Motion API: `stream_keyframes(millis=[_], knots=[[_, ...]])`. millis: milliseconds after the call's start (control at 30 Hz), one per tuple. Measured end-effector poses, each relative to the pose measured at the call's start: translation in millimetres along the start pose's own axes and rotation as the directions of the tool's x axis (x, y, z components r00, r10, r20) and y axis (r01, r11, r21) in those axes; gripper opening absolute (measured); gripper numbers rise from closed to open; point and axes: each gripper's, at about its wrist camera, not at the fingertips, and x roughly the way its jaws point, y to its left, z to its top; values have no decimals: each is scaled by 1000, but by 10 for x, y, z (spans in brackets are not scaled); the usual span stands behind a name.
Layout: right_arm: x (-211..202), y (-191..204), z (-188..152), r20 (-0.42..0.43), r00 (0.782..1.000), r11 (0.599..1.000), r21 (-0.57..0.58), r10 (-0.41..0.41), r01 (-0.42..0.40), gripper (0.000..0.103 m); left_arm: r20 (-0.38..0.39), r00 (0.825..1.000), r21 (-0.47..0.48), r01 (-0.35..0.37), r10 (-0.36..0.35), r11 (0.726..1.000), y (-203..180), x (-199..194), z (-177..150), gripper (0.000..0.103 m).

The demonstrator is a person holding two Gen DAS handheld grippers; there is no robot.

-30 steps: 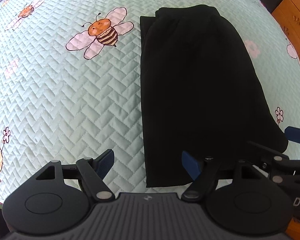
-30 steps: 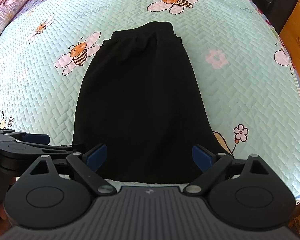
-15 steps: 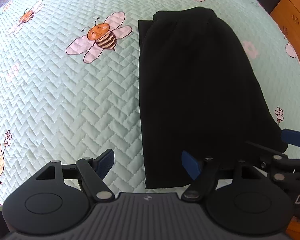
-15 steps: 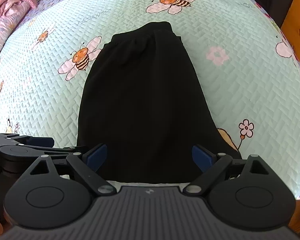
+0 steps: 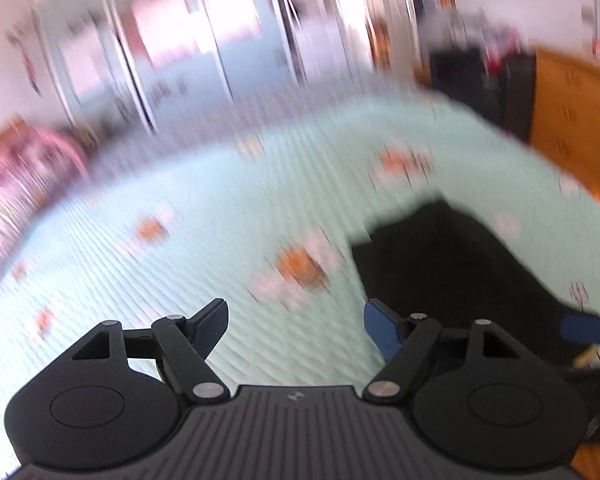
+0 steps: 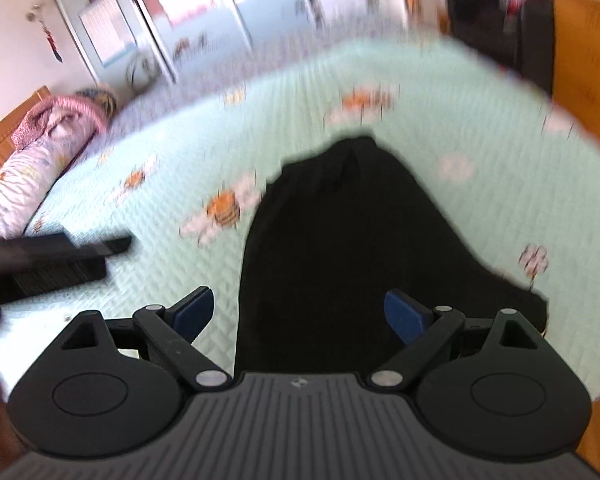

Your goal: Fold clothes

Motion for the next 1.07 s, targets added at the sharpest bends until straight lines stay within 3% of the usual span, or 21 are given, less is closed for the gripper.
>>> stream_keyframes(millis=[67, 100, 133, 200, 233, 367, 567, 700, 767, 867, 1067], knots=[[-147, 307, -195, 151, 986, 993, -85, -65, 79, 93, 78, 997, -53, 5, -1, 999, 279, -199, -38, 82], [-205, 455, -295, 228, 969, 985, -121, -93, 123, 94, 110, 994, -82, 1, 8, 997, 409, -287, -66, 84], [-243, 603, -403, 297, 948, 973, -156, -117, 170, 101, 138, 990, -103, -5, 20, 995, 527, -357, -101, 87], [-252, 864, -589, 370, 919, 949, -215, -139, 230, 103, 156, 987, -112, -16, 34, 994, 704, -422, -143, 89], [-224, 983, -651, 368, 921, 940, -248, -131, 233, 103, 163, 986, -114, -22, 40, 993, 788, -450, -162, 90], [-92, 1313, -753, 261, 965, 942, -312, -36, 119, 103, 137, 990, -123, -14, 31, 992, 1103, -486, -244, 90], [-21, 1694, -782, 246, 969, 920, -377, -10, 105, 103, 174, 981, -167, -55, 84, 984, 1446, -778, -424, 94], [138, 1806, -778, 185, 982, 927, -362, -26, 93, 103, 145, 989, -212, 28, 3, 977, 1614, -677, -471, 94], [145, 1869, -854, 165, 986, 931, -355, -31, 89, 103, 119, 991, -254, 96, -67, 962, 1713, -564, -531, 103], [194, 1956, -924, 140, 989, 926, -365, -48, 96, 103, 86, 984, -312, 178, -159, 933, 1821, -356, -623, 103], [442, 2090, -919, 46, 997, 926, -370, -59, 72, 103, -77, 993, -393, 52, -89, 918, 2011, 118, -788, 103]])
